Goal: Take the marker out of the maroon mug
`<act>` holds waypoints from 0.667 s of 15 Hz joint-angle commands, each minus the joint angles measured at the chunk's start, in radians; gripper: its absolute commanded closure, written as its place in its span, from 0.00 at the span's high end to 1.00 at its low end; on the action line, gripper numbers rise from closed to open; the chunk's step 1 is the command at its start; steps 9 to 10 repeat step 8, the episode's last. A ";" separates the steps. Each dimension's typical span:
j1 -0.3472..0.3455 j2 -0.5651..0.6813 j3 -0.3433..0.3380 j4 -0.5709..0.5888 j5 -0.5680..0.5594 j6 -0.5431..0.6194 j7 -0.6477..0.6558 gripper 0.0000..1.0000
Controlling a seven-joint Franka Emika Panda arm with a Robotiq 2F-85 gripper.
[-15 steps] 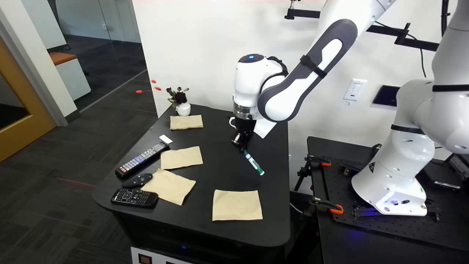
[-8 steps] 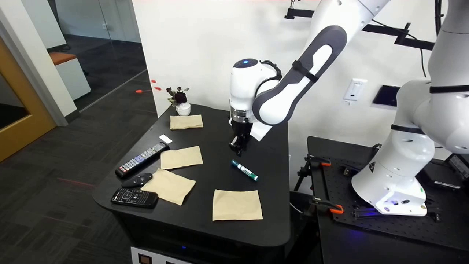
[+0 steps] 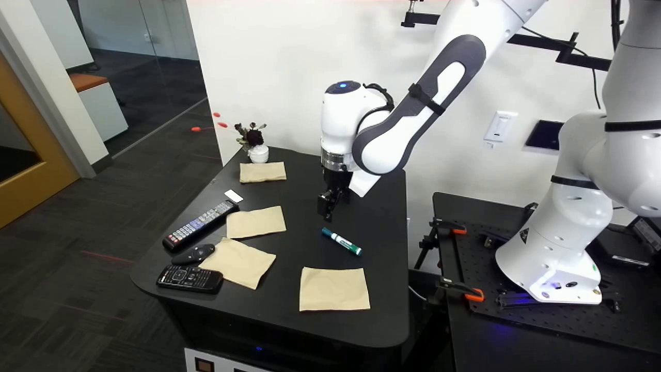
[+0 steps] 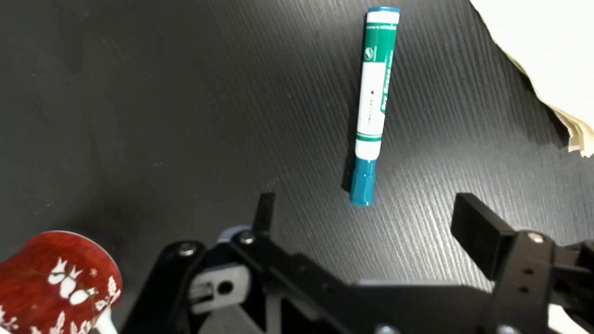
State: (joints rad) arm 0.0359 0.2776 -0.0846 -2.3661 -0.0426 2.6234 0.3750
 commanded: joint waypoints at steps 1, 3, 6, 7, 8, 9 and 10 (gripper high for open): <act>0.002 0.001 -0.001 0.023 0.006 -0.036 -0.018 1.00; 0.001 0.001 -0.001 0.023 0.006 -0.039 -0.019 1.00; 0.004 0.000 -0.004 0.005 0.003 -0.018 -0.006 1.00; 0.004 0.000 -0.004 0.006 0.002 -0.029 -0.013 1.00; 0.003 0.000 -0.003 0.007 0.002 -0.034 -0.019 1.00; 0.003 0.000 -0.003 0.007 0.002 -0.034 -0.019 1.00; 0.003 0.000 -0.003 0.007 0.002 -0.034 -0.019 1.00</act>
